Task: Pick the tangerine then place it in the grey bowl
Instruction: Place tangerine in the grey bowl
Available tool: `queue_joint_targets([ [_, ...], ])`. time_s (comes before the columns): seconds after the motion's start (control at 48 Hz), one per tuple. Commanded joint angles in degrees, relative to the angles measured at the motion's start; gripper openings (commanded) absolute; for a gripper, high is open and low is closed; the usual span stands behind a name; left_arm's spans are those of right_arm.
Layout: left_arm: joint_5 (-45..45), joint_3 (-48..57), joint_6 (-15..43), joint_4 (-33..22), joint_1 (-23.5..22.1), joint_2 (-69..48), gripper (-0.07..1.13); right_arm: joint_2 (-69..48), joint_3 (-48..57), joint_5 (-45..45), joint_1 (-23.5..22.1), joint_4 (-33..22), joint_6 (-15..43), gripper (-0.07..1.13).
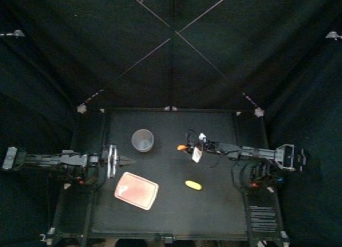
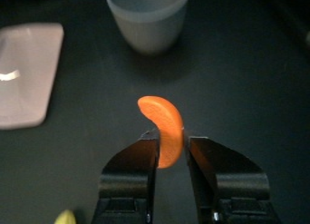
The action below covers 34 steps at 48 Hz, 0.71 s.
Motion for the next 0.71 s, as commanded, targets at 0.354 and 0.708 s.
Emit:
queue_joint_targets([
  [0.354,-1.58,-0.7,0.18,0.09,0.44,0.35,0.15,20.48,-20.57,-13.54,0.09,-1.93,0.0,0.55],
  [0.708,-2.46,0.44,0.18,0.0,0.79,0.35,0.15,28.83,-32.17,-13.54,0.62,-2.99,0.26,0.58],
])
